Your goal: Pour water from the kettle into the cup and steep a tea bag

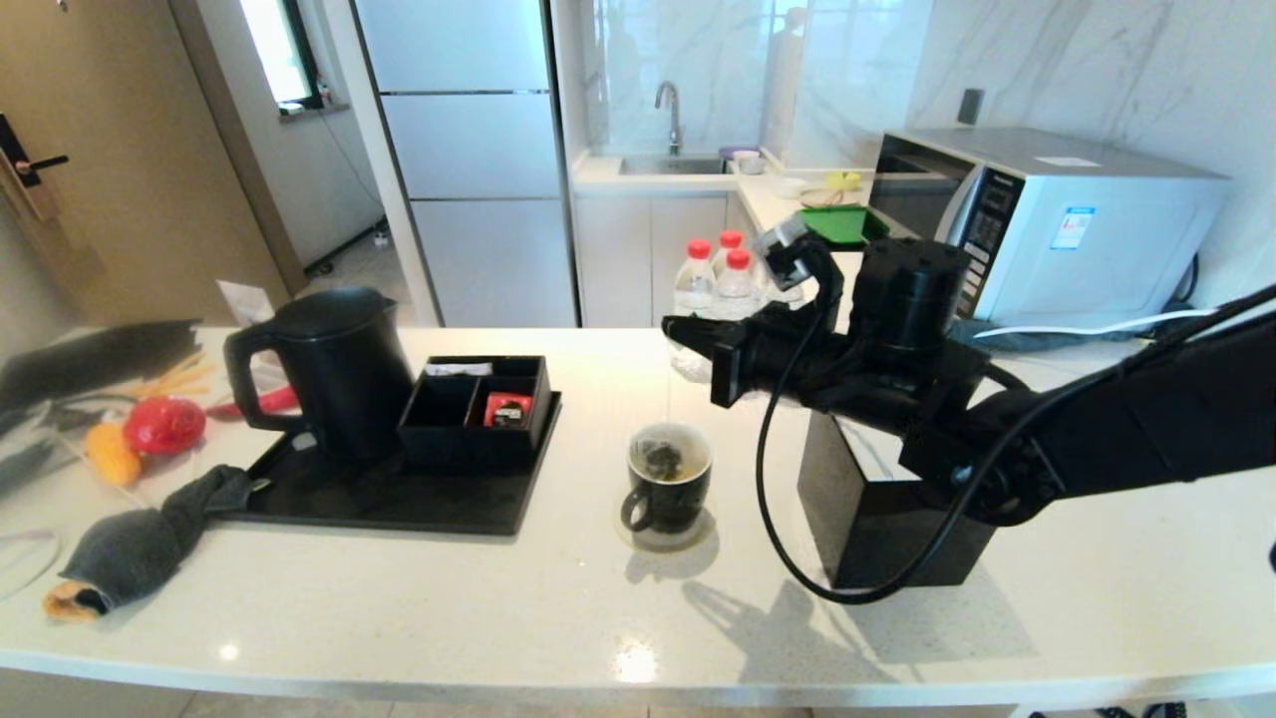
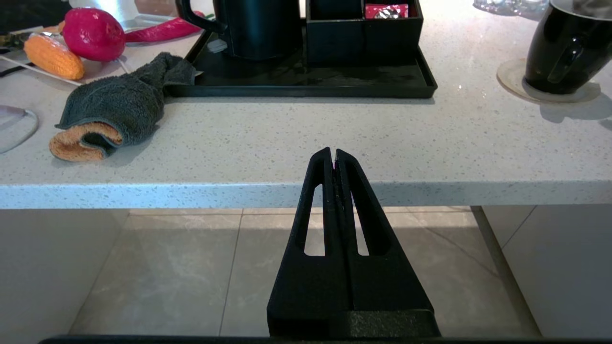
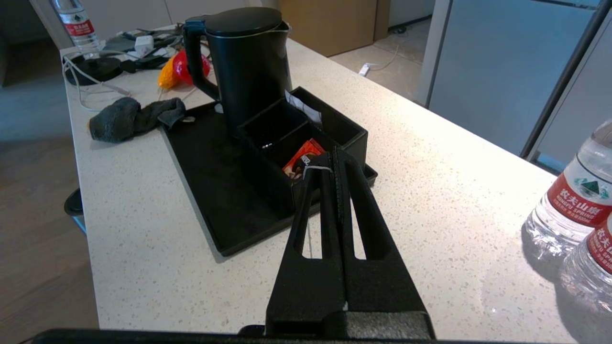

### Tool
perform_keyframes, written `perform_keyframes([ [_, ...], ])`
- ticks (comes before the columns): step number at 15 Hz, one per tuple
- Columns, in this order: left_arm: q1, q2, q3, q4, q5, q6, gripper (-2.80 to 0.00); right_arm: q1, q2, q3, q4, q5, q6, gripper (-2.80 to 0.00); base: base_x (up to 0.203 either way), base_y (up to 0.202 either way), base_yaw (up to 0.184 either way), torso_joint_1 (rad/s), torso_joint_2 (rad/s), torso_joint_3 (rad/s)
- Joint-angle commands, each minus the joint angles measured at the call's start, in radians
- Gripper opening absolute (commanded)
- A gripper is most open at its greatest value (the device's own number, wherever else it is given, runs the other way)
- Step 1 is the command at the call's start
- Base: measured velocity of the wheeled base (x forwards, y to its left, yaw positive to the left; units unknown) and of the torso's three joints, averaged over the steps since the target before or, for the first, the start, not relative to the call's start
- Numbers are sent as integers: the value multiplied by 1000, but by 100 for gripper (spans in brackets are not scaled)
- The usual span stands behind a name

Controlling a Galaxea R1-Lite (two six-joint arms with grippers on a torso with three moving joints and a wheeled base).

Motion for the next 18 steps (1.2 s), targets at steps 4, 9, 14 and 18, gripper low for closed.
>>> perform_keyframes([
  [4, 0, -7, 4, -8, 1, 5, -280, 0, 14, 134, -101, 2, 2, -280, 0, 0, 0, 0, 0, 0],
  [9, 0, -7, 10, -29, 4, 2, -280, 0, 27, 182, -151, 1, 2, -280, 0, 0, 0, 0, 0, 0],
  [14, 0, -7, 10, -29, 4, 3, -280, 0, -36, 129, -131, 1, 3, -280, 0, 0, 0, 0, 0, 0],
  [18, 0, -7, 10, -29, 4, 3, -280, 0, -91, 34, -75, 1, 2, -280, 0, 0, 0, 0, 0, 0],
])
